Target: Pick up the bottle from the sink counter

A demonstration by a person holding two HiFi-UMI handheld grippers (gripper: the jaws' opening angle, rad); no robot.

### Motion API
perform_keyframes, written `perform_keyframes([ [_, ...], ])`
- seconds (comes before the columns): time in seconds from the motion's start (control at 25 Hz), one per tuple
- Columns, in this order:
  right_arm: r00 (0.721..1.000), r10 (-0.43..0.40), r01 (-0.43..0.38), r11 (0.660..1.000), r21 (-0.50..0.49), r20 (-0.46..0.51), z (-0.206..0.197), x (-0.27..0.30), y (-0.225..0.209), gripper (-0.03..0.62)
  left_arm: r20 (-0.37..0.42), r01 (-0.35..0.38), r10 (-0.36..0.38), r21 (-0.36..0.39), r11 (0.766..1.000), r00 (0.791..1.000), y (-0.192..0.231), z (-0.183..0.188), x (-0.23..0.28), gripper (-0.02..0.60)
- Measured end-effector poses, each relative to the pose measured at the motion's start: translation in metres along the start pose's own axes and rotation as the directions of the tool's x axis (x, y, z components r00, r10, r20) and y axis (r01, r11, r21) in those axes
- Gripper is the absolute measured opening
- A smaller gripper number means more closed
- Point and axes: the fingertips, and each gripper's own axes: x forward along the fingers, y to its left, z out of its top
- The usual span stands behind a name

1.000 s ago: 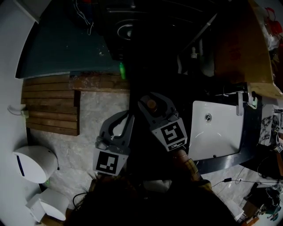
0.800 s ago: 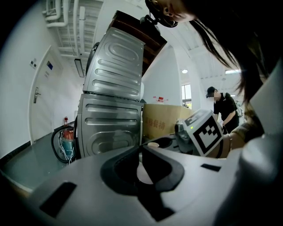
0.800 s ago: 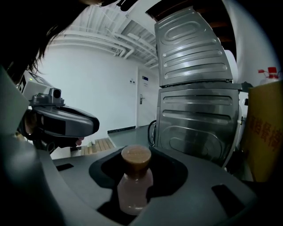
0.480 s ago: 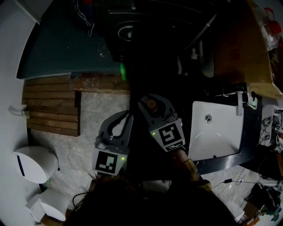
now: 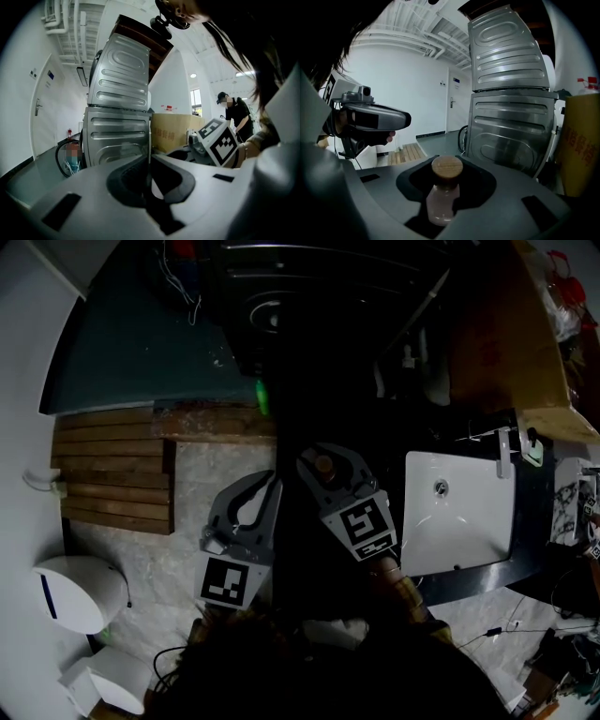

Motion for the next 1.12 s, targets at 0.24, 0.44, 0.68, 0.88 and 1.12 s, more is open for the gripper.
perform_keyframes([
  [0.24, 0.999, -0.037, 0.037, 0.999, -0.001, 0.03, 0.016, -0.022, 0.012, 0.114, 0.038, 0.006, -0.007, 0.019, 1.0, 0.999, -0.009, 0.015, -0.021, 0.035],
  [0.44, 0.995, -0.064, 0.064, 0.998, 0.009, 0.079, 0.034, -0.052, 0.024, 0.114, 0.088, 0.016, -0.02, 0.048, 0.999, 0.996, -0.024, 0.031, -0.038, 0.035],
  [0.68, 0.989, -0.093, 0.092, 0.996, 0.011, 0.119, 0.051, -0.082, 0.047, 0.114, 0.125, 0.022, -0.03, 0.061, 0.998, 0.992, -0.039, 0.04, -0.068, 0.035],
  [0.88, 0.979, -0.108, 0.109, 0.994, 0.005, 0.174, 0.071, -0.107, 0.068, 0.114, 0.169, 0.035, -0.048, 0.078, 0.996, 0.984, -0.049, 0.051, -0.091, 0.035],
  [1.12, 0.967, -0.118, 0.122, 0.993, -0.004, 0.224, 0.093, -0.14, 0.097, 0.114, 0.227, 0.071, -0.088, 0.081, 0.994, 0.97, -0.067, 0.069, -0.118, 0.035],
])
